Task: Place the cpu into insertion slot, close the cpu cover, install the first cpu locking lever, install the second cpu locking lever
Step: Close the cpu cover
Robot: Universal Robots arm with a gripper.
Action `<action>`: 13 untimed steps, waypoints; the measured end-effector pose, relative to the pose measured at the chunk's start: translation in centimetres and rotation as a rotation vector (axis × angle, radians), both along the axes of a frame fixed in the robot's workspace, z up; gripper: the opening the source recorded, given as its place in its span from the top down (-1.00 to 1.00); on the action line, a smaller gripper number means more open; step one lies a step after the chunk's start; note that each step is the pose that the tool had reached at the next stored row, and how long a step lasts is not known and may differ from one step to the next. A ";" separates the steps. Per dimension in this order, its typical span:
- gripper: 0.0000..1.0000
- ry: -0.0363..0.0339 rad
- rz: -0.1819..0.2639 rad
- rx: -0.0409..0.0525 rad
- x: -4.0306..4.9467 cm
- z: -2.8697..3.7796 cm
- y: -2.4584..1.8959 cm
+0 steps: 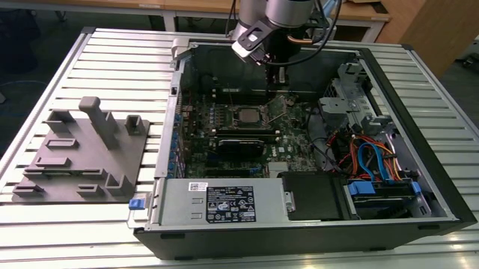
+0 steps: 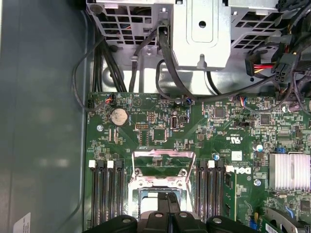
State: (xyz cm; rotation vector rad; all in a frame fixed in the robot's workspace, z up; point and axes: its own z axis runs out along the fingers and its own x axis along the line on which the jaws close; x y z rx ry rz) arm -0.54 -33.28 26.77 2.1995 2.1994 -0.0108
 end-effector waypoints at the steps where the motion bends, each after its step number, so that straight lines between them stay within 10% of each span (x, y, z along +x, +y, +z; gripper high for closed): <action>1: 0.80 0.0000 0.000 -0.0001 0.04 0.00 0.00; 13: 0.80 0.0000 0.000 -0.0001 0.55 0.00 0.00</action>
